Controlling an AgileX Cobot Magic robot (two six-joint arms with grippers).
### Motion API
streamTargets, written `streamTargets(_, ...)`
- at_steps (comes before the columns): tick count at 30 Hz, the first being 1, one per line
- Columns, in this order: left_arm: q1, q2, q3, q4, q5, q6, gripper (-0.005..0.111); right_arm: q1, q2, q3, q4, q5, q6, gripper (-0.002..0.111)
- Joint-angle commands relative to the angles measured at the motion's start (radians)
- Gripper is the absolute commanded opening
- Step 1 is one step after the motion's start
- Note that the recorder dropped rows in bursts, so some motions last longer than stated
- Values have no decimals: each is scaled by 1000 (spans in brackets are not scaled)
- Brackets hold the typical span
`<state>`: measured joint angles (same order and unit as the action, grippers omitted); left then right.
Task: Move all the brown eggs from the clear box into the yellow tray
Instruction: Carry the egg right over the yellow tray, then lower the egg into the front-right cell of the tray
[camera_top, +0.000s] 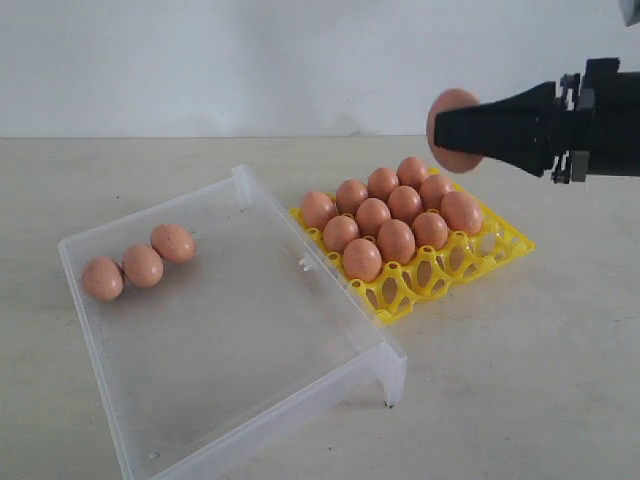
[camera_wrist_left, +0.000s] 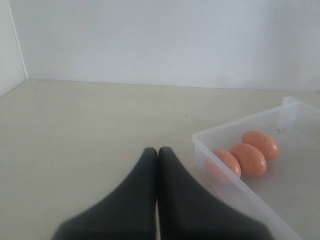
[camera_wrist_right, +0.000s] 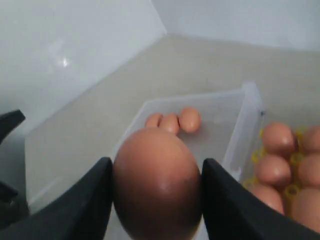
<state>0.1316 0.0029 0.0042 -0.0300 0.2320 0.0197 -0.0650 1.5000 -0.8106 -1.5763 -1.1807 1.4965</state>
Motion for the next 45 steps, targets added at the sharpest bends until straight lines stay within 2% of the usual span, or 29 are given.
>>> streamTargets(1,-3,-3,-4,-5,0,1,-4,-1,168,-82,-166,-40,80,0)
streamTargets(3,-3,-3,-4,-5,0,1,-4,18,226,-82,-166,-12,24,0)
streamTargets(6,-3,-3,-4,-5,0,1,-4,57,298,-82,-168,130,-151,0)
streamTargets(11,-3,-3,-4,-5,0,1,-4,121,369,-85,-152,146,-421,0)
streamTargets(15,-3,-3,-4,-5,0,1,-4,178,396,-85,-48,208,-637,0)
streamTargets(19,-3,-3,-4,-5,0,1,-4,204,418,-85,114,270,-754,0)
streamTargets(23,-3,-3,-4,-5,0,1,-4,204,446,-85,147,288,-731,0)
streamTargets(28,-3,-3,-4,-5,0,1,-4,204,473,-85,149,214,-713,0)
streamTargets(40,-3,-3,-4,-5,0,1,-4,204,487,-85,150,251,-672,0)
streamTargets(45,-3,-3,-4,-5,0,1,-4,204,487,-85,150,251,-658,9)
